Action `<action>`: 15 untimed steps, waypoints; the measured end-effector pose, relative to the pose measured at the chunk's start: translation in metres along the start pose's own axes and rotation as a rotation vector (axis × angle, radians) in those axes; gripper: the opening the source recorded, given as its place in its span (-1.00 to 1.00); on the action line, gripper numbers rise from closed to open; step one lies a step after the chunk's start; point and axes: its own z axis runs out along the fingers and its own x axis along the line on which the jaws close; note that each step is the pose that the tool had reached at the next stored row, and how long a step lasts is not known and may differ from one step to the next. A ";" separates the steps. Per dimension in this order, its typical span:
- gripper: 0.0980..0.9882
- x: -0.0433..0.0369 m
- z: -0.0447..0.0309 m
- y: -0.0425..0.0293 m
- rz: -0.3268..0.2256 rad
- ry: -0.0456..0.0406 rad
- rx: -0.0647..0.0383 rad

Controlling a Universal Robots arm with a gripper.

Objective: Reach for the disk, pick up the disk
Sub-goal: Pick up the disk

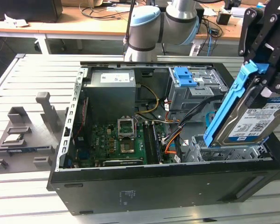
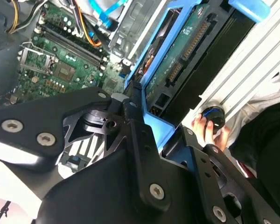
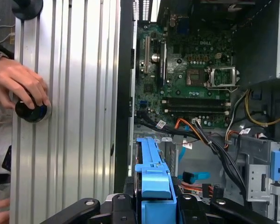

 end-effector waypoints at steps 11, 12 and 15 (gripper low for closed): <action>-0.38 -0.0187 0.0143 -0.0149 0.005 0.0003 0.000; -0.38 -0.0224 0.0162 -0.0150 0.007 0.0005 0.000; -0.38 -0.0282 0.0198 -0.0153 0.009 0.0005 0.000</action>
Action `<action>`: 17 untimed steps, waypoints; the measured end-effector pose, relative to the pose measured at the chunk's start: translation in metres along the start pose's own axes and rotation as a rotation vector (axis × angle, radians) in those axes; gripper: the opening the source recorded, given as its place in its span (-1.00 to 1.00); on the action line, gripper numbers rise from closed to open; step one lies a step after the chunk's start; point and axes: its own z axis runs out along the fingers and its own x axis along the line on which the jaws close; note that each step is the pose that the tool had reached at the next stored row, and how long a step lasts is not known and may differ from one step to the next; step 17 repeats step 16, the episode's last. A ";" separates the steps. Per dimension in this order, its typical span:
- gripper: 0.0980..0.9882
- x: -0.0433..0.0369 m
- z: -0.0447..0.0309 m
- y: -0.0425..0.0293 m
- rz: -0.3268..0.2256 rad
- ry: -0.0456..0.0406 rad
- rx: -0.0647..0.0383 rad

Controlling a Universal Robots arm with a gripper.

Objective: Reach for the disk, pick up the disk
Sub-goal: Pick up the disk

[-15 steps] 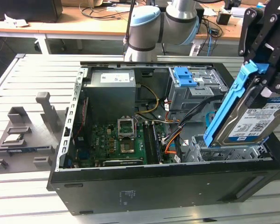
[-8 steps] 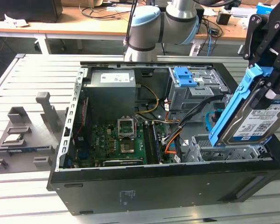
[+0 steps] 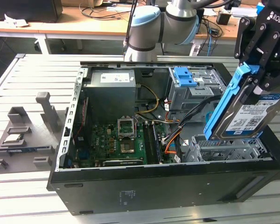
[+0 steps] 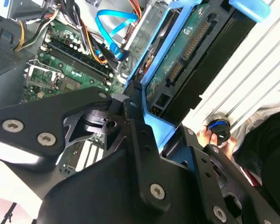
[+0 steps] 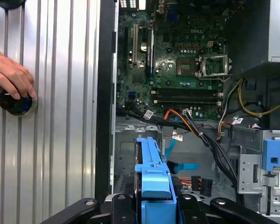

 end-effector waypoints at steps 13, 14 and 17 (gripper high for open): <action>-0.38 -0.0072 0.0105 0.0007 0.003 -0.0001 0.000; -0.38 -0.0072 0.0106 0.0007 0.003 -0.0001 0.000; -0.38 -0.0073 0.0106 0.0007 0.003 -0.0001 0.000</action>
